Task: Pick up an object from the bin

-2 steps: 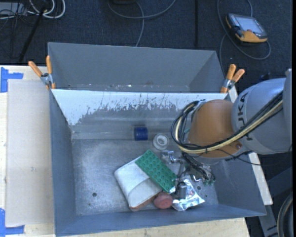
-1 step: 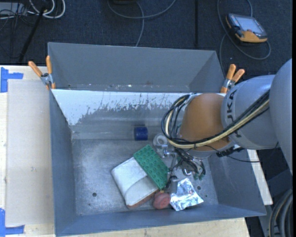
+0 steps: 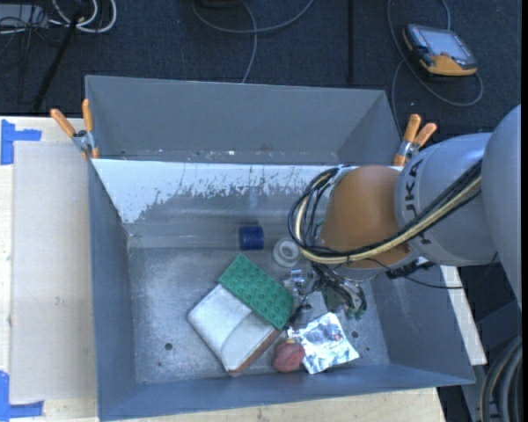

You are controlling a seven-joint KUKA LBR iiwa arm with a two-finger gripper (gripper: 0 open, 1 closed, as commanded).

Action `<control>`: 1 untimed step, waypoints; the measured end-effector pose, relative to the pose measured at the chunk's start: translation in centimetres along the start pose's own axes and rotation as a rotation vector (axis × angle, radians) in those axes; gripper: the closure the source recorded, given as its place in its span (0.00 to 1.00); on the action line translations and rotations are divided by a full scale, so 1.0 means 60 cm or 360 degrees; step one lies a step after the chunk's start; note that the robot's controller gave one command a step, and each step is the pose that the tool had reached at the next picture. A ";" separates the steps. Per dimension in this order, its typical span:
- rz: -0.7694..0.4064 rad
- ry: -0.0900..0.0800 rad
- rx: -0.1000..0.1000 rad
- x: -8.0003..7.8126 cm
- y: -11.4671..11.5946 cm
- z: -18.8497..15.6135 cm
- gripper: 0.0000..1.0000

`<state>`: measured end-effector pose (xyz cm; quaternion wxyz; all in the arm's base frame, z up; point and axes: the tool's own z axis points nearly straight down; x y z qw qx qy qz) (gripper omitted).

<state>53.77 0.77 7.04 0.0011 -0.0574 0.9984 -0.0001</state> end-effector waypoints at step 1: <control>-0.0006 -0.0011 0.0001 -0.021 0.019 -0.297 1.00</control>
Offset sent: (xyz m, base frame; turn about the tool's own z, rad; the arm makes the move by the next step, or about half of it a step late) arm 0.0086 0.0128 0.1746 0.0007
